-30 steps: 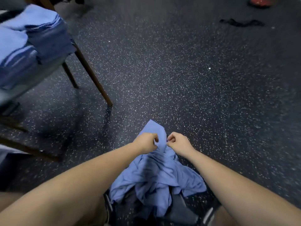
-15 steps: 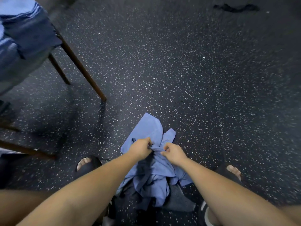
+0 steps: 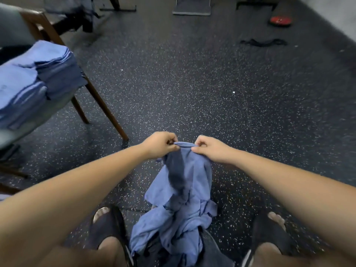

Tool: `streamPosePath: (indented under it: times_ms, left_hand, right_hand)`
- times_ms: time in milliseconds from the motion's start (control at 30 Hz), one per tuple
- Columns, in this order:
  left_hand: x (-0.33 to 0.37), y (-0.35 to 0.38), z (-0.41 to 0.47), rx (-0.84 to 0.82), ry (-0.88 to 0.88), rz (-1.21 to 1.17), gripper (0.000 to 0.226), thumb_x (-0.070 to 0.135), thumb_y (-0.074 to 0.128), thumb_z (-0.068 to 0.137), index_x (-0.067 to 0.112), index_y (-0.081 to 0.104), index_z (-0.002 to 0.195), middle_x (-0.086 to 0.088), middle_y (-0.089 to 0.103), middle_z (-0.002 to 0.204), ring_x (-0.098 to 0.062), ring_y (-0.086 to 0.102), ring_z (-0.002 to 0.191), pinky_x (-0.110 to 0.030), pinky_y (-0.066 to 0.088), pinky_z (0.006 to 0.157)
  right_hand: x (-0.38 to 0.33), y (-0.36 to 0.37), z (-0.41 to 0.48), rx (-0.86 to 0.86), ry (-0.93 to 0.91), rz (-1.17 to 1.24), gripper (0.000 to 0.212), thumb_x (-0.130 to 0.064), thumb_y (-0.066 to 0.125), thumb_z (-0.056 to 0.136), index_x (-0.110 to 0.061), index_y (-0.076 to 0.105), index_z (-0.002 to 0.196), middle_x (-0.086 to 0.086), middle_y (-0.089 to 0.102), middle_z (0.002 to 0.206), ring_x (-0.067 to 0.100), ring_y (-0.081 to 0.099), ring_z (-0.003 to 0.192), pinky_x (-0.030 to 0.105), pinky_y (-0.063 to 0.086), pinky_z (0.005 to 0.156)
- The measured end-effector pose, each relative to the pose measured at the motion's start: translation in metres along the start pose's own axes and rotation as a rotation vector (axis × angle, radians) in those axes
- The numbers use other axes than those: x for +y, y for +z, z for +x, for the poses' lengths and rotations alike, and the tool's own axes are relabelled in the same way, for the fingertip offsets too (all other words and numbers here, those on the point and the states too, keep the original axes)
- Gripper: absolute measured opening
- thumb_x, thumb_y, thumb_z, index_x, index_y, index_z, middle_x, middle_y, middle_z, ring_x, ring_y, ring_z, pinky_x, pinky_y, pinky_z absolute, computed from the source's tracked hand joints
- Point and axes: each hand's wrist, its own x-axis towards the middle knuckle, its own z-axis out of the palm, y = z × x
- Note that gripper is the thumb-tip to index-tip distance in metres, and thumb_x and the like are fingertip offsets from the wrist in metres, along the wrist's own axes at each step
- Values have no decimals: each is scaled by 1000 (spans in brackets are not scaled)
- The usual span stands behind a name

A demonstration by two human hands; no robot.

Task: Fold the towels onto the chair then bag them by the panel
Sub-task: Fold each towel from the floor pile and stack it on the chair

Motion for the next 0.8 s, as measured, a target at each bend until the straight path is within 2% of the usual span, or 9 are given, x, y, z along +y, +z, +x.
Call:
streamPosePath:
  times_ms: [100, 200, 300, 367, 467, 567, 633, 700, 800]
  left_hand:
    - [20, -38, 0, 105, 56, -16, 11, 34, 77, 94, 29, 72, 102, 12, 70, 97, -12, 67, 91, -35, 56, 86]
    - [48, -69, -2, 154, 117, -45, 12, 35, 78, 94, 30, 70, 101, 13, 72, 95, -8, 69, 89, -32, 58, 81]
    - [83, -94, -11, 168, 211, -45, 14, 32, 80, 93, 32, 67, 99, 14, 72, 87, -2, 67, 81, -26, 53, 74]
    - [106, -107, -21, 173, 272, -41, 17, 30, 82, 92, 33, 66, 97, 12, 71, 85, -3, 67, 79, -25, 51, 72]
    - [133, -120, -40, 192, 328, -58, 22, 36, 82, 91, 35, 60, 96, 10, 73, 86, -10, 69, 81, -33, 57, 77]
    - [152, -128, -59, 216, 360, -57, 35, 43, 84, 87, 34, 55, 103, 11, 72, 87, -10, 71, 83, -40, 58, 79]
    - [160, -131, -68, 227, 367, -50, 55, 50, 88, 81, 31, 50, 116, 13, 69, 91, -10, 70, 83, -41, 59, 77]
    - [165, -132, -74, 258, 380, 24, 77, 54, 91, 73, 33, 42, 128, 16, 64, 103, -13, 68, 85, -43, 58, 76]
    - [169, -131, -77, 408, 538, 411, 87, 52, 87, 68, 32, 41, 138, 9, 54, 115, -16, 52, 80, -41, 53, 73]
  right_hand:
    - [-31, -34, -11, 38, -20, 119, 20, -32, 71, 103, -12, 67, 101, -5, 62, 75, 6, 48, 61, 25, 38, 54]
    - [-59, -66, -18, 90, -48, 159, 19, -30, 72, 102, -11, 68, 100, -2, 65, 80, 9, 52, 68, 26, 41, 59]
    - [-84, -98, -30, 132, -74, 139, 21, -32, 74, 100, -12, 69, 99, 1, 65, 85, 13, 53, 74, 32, 42, 64]
    - [-99, -120, -40, 157, -91, 182, 20, -29, 72, 102, -11, 67, 96, -2, 61, 77, 13, 49, 71, 31, 38, 59]
    - [-121, -148, -57, 214, -103, 324, 15, -23, 70, 104, -17, 63, 91, -14, 55, 57, 6, 45, 55, 24, 35, 52]
    - [-138, -169, -73, 267, -111, 430, 16, -25, 72, 103, -20, 64, 90, -5, 65, 72, 7, 56, 59, 22, 45, 53]
    - [-144, -179, -82, 296, -110, 492, 16, -25, 72, 103, -21, 63, 91, 3, 67, 83, 13, 60, 67, 25, 47, 57]
    - [-148, -185, -87, 306, -103, 562, 20, -26, 69, 105, -22, 61, 87, 3, 68, 86, 15, 62, 69, 26, 49, 60]
    - [-150, -191, -89, 285, -78, 694, 23, -24, 65, 107, -22, 60, 85, 2, 67, 86, 15, 63, 73, 28, 50, 67]
